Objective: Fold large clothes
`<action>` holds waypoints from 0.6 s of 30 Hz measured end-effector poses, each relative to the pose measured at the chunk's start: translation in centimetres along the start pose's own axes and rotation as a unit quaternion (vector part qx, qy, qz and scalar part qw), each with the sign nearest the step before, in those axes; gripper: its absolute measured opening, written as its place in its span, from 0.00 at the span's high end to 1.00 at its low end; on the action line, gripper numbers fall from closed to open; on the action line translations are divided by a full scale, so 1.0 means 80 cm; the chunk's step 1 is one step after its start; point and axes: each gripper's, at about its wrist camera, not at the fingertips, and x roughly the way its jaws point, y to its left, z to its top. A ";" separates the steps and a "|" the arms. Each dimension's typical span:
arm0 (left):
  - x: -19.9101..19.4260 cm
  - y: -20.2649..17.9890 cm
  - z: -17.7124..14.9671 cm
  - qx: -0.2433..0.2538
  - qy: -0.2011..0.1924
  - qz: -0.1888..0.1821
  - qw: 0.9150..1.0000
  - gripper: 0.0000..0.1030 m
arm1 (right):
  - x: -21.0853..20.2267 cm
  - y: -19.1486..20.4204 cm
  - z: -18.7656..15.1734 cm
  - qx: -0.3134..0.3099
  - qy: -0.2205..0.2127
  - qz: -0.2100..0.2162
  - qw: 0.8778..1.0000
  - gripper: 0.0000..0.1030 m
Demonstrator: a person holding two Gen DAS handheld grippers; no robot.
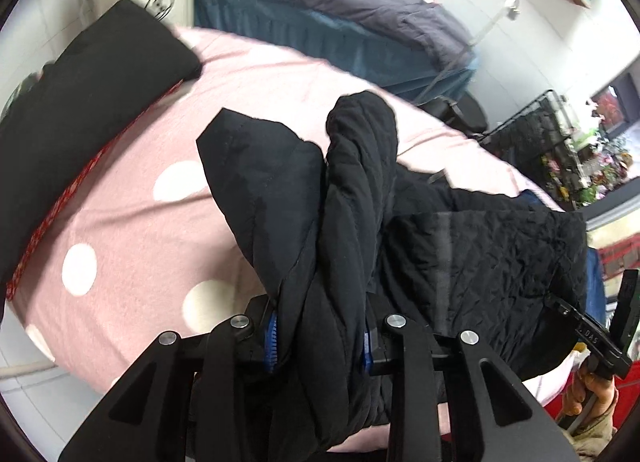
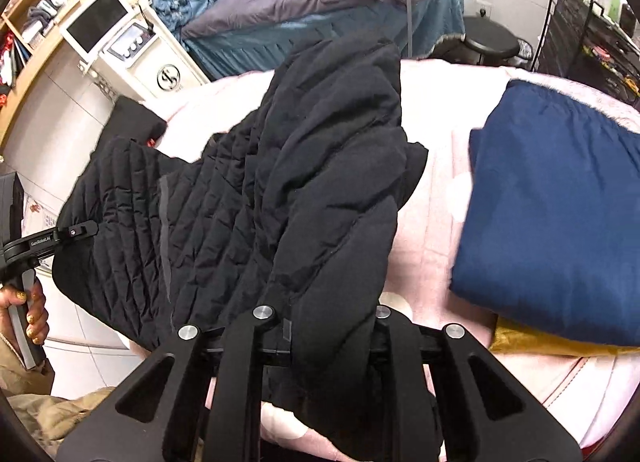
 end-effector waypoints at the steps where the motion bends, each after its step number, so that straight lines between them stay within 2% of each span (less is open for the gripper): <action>1: -0.005 -0.010 0.003 0.008 -0.006 -0.004 1.000 0.73 | -0.014 -0.004 0.003 -0.005 -0.011 -0.002 1.000 0.85; 5: -0.026 -0.080 0.030 0.066 -0.037 -0.036 0.997 0.73 | -0.071 -0.039 0.020 0.003 -0.054 -0.008 0.998 0.86; 9: -0.043 -0.168 0.056 0.124 -0.062 -0.087 0.987 0.73 | -0.150 -0.099 0.041 0.034 -0.112 -0.027 0.993 0.86; 11: -0.053 -0.226 0.072 0.161 -0.080 -0.119 0.976 0.73 | -0.192 -0.130 0.052 0.043 -0.141 -0.044 0.988 0.86; 14: -0.056 -0.321 0.086 0.218 -0.101 -0.169 0.956 0.73 | -0.258 -0.193 0.063 0.063 -0.182 -0.082 0.978 0.86; 18: -0.026 -0.437 0.085 0.269 -0.085 -0.220 0.934 0.73 | -0.339 -0.294 0.071 0.104 -0.210 -0.158 0.959 0.86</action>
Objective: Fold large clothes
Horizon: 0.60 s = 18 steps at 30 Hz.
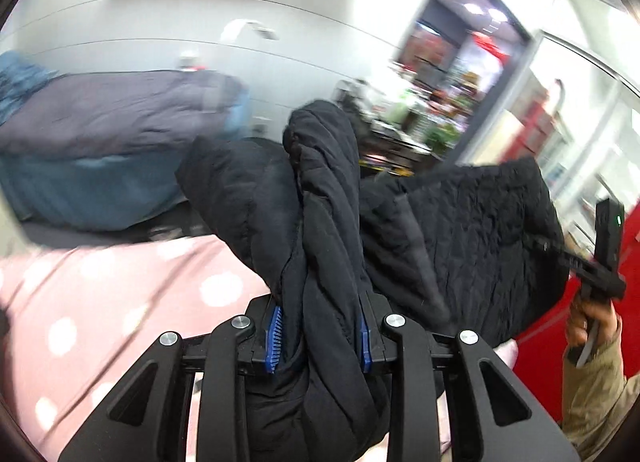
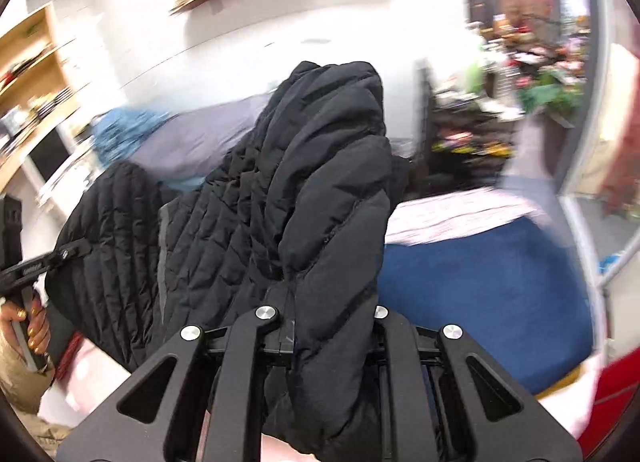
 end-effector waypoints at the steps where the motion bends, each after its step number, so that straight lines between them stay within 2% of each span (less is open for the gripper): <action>1: 0.027 -0.020 0.005 0.008 0.011 -0.019 1.000 0.73 | -0.006 -0.031 0.012 0.007 -0.002 -0.025 1.000 0.86; 5: 0.137 -0.069 -0.003 0.011 0.080 -0.069 0.994 0.73 | -0.006 -0.132 0.038 0.051 0.012 -0.111 0.992 0.85; 7: 0.192 -0.081 -0.020 0.004 0.122 -0.078 0.989 0.73 | 0.015 -0.192 0.034 0.109 0.034 -0.142 0.983 0.84; 9: 0.245 -0.085 -0.046 -0.008 0.172 -0.067 0.983 0.73 | 0.048 -0.236 0.013 0.151 0.074 -0.172 0.971 0.79; 11: 0.284 -0.084 -0.074 0.010 0.197 -0.016 0.980 0.73 | 0.079 -0.265 -0.013 0.181 0.100 -0.196 0.959 0.74; 13: 0.302 -0.066 -0.092 0.001 0.210 -0.006 0.978 0.70 | 0.103 -0.289 -0.043 0.189 0.093 -0.236 0.949 0.57; 14: 0.311 -0.049 -0.100 -0.027 0.222 -0.012 0.975 0.67 | 0.109 -0.296 -0.052 0.191 0.088 -0.249 0.945 0.37; 15: 0.314 -0.036 -0.100 -0.047 0.227 -0.020 0.973 0.65 | 0.113 -0.301 -0.058 0.194 0.084 -0.253 0.944 0.27; 16: 0.318 -0.029 -0.098 -0.058 0.229 -0.024 0.971 0.62 | 0.121 -0.302 -0.063 0.193 0.077 -0.253 0.945 0.26; 18: 0.321 -0.022 -0.098 -0.062 0.229 -0.019 0.971 0.53 | 0.134 -0.293 -0.067 0.165 0.068 -0.276 0.944 0.17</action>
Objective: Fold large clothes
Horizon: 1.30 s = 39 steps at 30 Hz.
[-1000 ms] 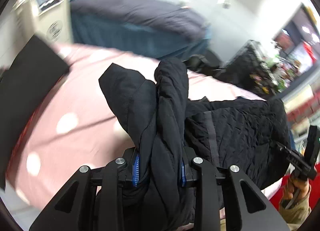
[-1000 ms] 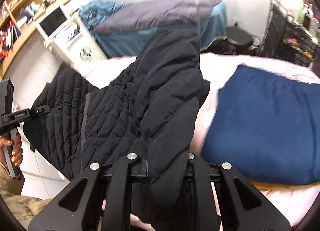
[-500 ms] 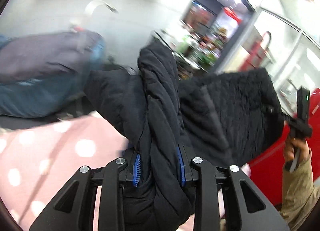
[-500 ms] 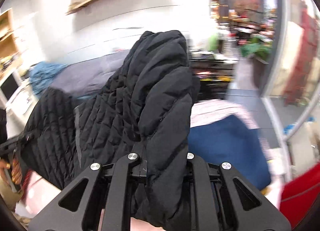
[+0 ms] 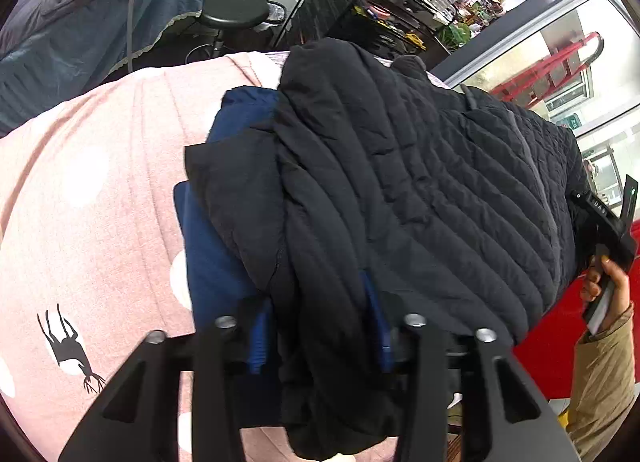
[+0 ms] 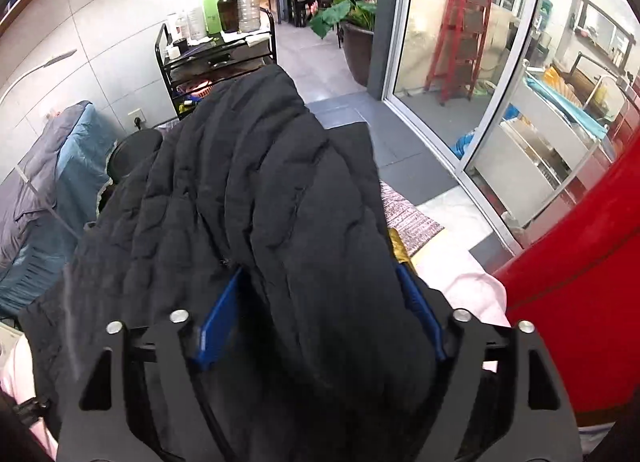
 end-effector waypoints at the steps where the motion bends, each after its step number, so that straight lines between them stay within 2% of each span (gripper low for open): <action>1: 0.001 0.002 -0.001 0.003 -0.002 0.008 1.000 0.47 | 0.005 0.007 -0.003 -0.016 -0.008 -0.017 1.000 0.16; 2: 0.002 -0.003 -0.002 0.006 -0.006 0.019 1.000 0.37 | 0.008 0.016 -0.007 -0.026 -0.013 -0.030 0.999 0.12; 4: -0.002 0.000 -0.006 0.012 -0.018 0.050 0.999 0.23 | 0.011 0.026 -0.009 -0.039 -0.020 -0.058 0.997 0.07; 7: -0.003 0.010 -0.013 0.007 -0.025 0.052 0.998 0.17 | 0.013 0.022 -0.009 -0.039 -0.019 -0.062 0.997 0.06; 8: -0.006 0.011 -0.013 0.006 -0.028 0.059 0.998 0.12 | 0.013 0.019 -0.009 -0.036 -0.016 -0.061 0.997 0.06; 10: -0.018 0.011 -0.015 0.013 -0.038 0.076 0.996 0.10 | 0.005 0.018 -0.008 -0.031 -0.011 -0.066 0.997 0.06; 13: -0.047 0.005 -0.019 0.024 -0.067 0.117 0.991 0.07 | -0.034 0.025 -0.014 -0.036 -0.050 -0.079 0.995 0.06; 15: -0.065 -0.003 -0.018 0.031 -0.087 0.135 0.987 0.07 | -0.062 0.035 -0.021 -0.043 -0.078 -0.069 0.994 0.06; 17: -0.085 -0.013 -0.022 0.042 -0.109 0.160 0.980 0.06 | -0.082 0.048 -0.028 -0.051 -0.086 -0.052 0.994 0.06; 19: -0.097 -0.024 -0.026 0.052 -0.116 0.168 0.978 0.06 | -0.101 0.071 -0.042 -0.067 -0.078 -0.020 0.994 0.06; 24: -0.111 -0.067 -0.046 0.083 -0.120 0.175 0.974 0.06 | -0.130 0.123 -0.088 -0.106 -0.047 0.026 0.993 0.06; 27: -0.113 -0.093 -0.065 0.112 -0.113 0.167 0.973 0.06 | -0.138 0.152 -0.116 -0.122 -0.025 0.053 0.991 0.06; 31: -0.099 -0.119 -0.084 0.151 -0.082 0.168 0.971 0.06 | -0.147 0.172 -0.146 -0.131 0.005 0.075 0.988 0.06; 34: -0.088 -0.135 -0.098 0.176 -0.048 0.171 0.968 0.06 | -0.150 0.173 -0.158 -0.123 0.022 0.086 0.988 0.06; 39: -0.084 -0.150 -0.111 0.191 -0.031 0.157 0.968 0.06 | -0.161 0.166 -0.172 -0.117 0.028 0.083 0.989 0.06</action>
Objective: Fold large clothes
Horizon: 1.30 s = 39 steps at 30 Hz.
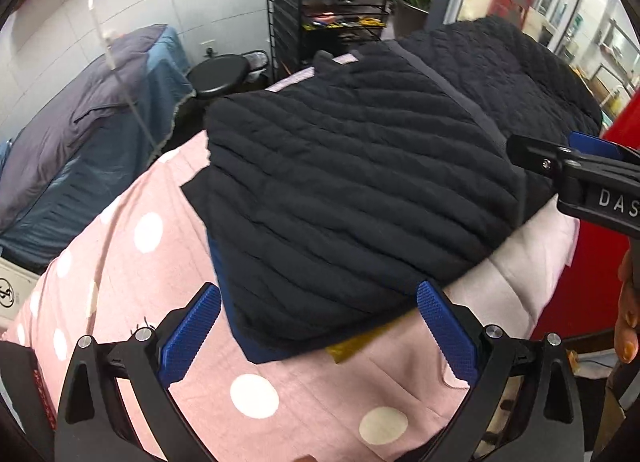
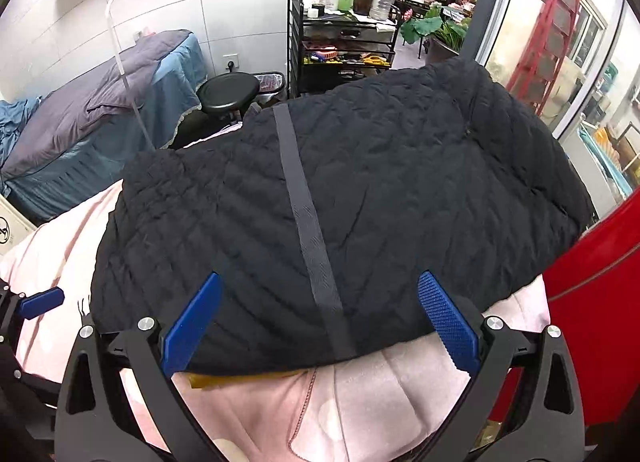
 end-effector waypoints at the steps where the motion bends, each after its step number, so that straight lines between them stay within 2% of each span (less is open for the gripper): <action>1: -0.001 -0.004 -0.001 0.002 0.002 -0.005 1.000 0.06 | 0.001 -0.004 0.003 0.001 0.002 -0.002 1.000 0.06; 9: -0.009 -0.027 0.002 0.026 0.004 -0.011 1.000 0.06 | -0.003 -0.025 -0.008 0.018 0.008 -0.013 1.000 0.06; 20: -0.019 -0.002 0.018 -0.033 0.014 -0.026 0.999 0.06 | -0.002 -0.030 -0.007 0.020 0.009 -0.020 1.000 0.06; 29: -0.015 -0.003 0.016 -0.032 0.020 -0.026 0.999 0.06 | 0.001 -0.023 -0.005 0.011 0.011 -0.020 1.000 0.06; 39: -0.016 -0.010 0.018 -0.014 0.011 -0.010 1.000 0.06 | 0.002 -0.020 -0.008 0.012 0.014 -0.022 1.000 0.06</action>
